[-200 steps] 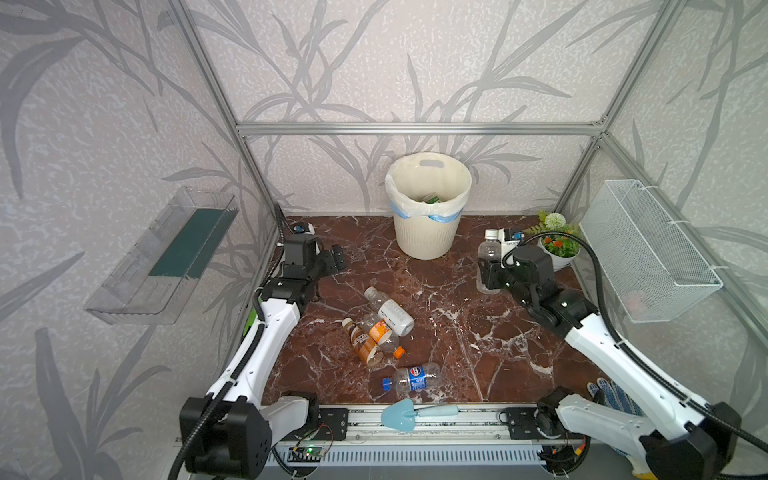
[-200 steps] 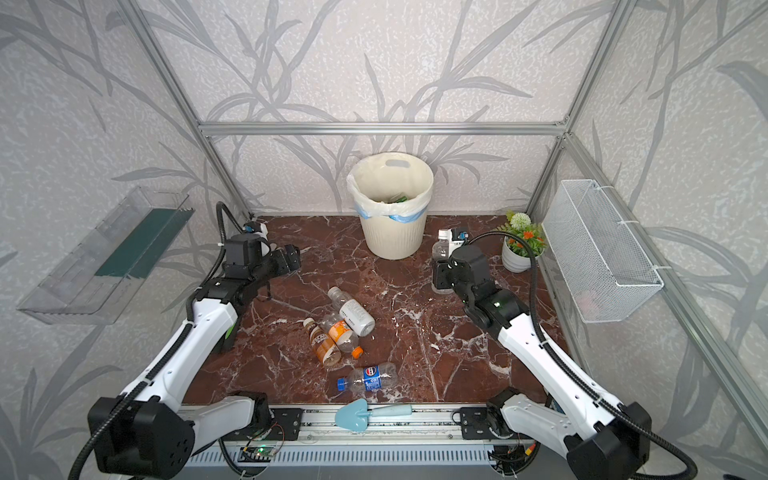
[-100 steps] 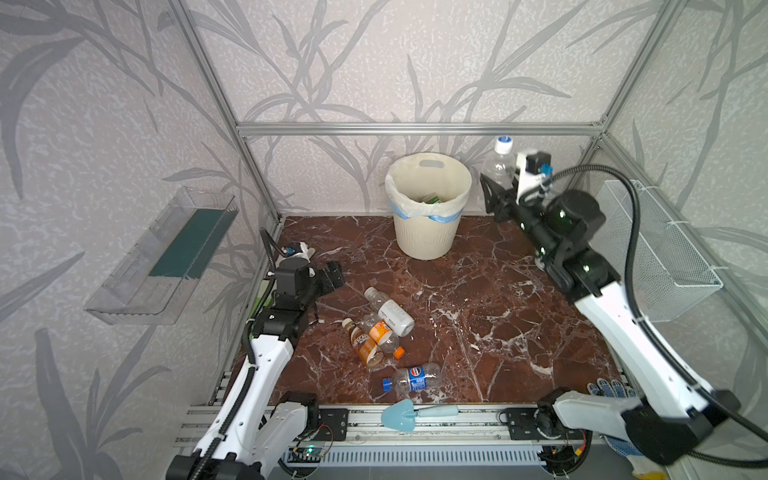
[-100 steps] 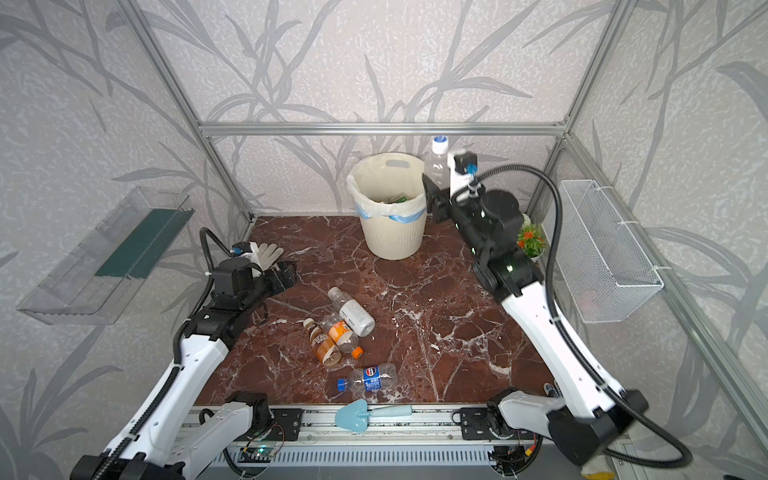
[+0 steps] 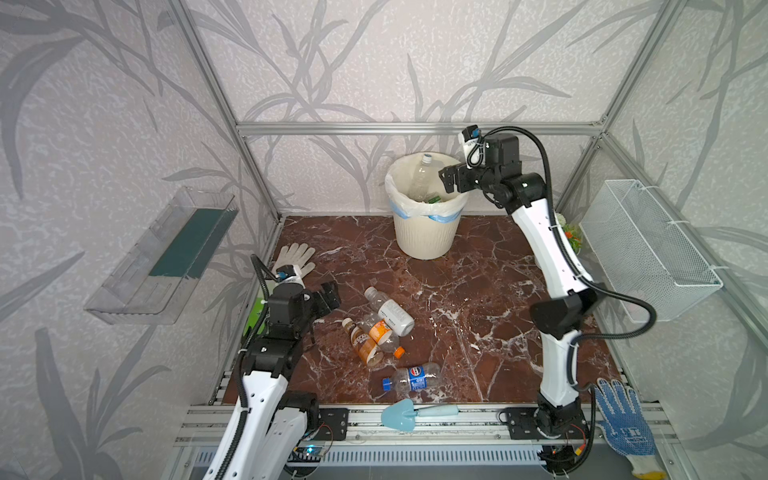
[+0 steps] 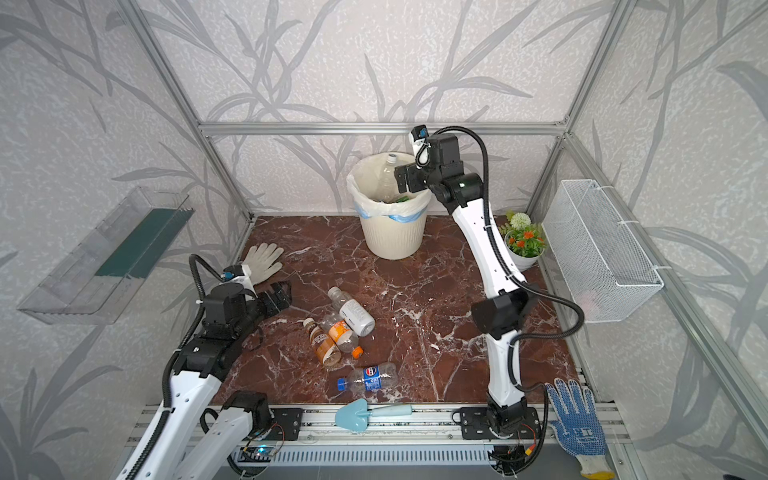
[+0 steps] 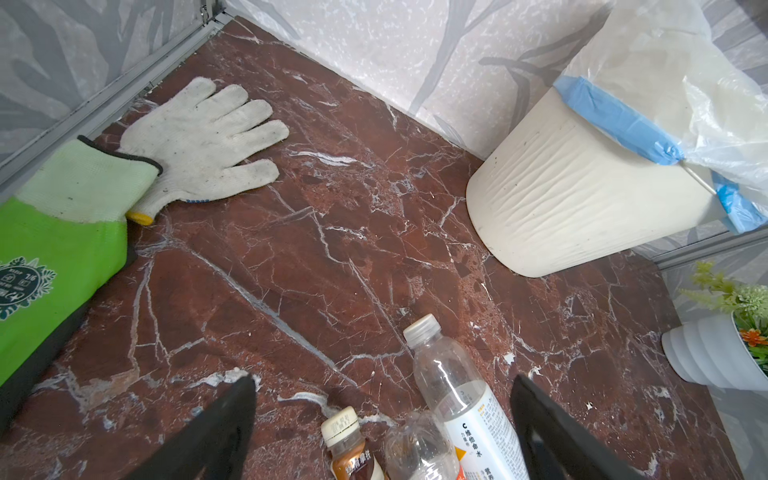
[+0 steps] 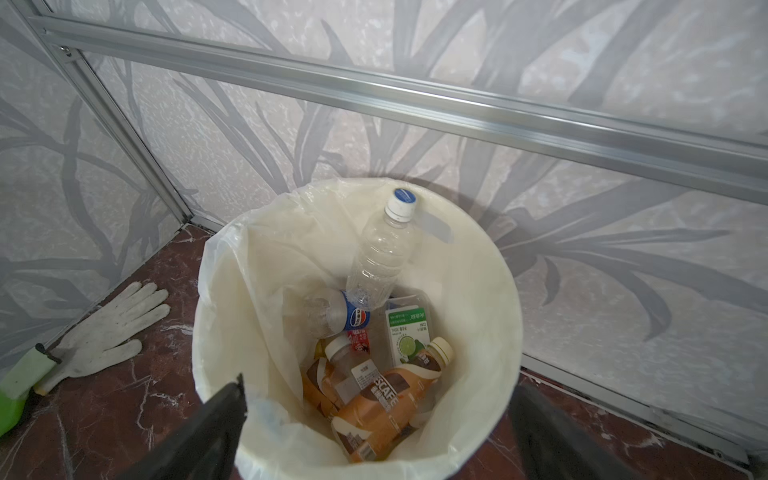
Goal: Throw the plastic bottles in the bin
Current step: 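Withdraw the right arm while the left gripper reaches toward the second Nescafe bottle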
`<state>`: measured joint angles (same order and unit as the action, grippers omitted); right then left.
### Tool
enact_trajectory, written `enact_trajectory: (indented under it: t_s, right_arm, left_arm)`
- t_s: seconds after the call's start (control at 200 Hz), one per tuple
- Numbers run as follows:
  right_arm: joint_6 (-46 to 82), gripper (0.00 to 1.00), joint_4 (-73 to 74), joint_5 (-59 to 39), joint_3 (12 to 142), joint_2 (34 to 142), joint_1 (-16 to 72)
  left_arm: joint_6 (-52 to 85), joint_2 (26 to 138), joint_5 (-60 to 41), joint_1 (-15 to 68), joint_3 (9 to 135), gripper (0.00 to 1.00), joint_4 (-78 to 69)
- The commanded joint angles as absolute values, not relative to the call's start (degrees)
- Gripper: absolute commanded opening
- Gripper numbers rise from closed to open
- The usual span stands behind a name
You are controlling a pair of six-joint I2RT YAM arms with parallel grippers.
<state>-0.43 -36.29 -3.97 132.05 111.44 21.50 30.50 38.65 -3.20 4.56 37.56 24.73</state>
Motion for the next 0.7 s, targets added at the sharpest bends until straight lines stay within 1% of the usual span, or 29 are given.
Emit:
enact_trajectory:
  t_s: [0.0, 0.185, 0.32, 0.47, 0.695]
  right_arm:
    - [0.12, 0.99, -11.38, -3.48, 108.83, 92.71, 21.65]
    - [2.5, 0.99, -3.69, -0.71, 85.13, 77.28, 20.83]
    - [5.28, 0.99, -1.72, 0.44, 71.6, 70.92, 20.23]
    - [9.63, 0.99, -2.26, -0.91, 63.34, 68.76, 18.43]
    - [12.77, 0.99, -0.45, -1.75, 57.54, 68.29, 17.07]
  left_arm:
    - [32.57, 38.66, -4.46, 4.77, 39.26, 0.94, 30.77]
    - [37.48, 37.99, -6.5, 5.88, 37.41, 0.94, 34.39]
    - [41.98, 36.93, -6.45, 9.71, 35.03, 0.94, 35.49]
    - [49.42, 36.7, -3.77, 17.46, 31.94, 0.94, 36.87]
    - [62.98, 35.42, -2.32, 24.62, 26.39, 0.92, 38.46]
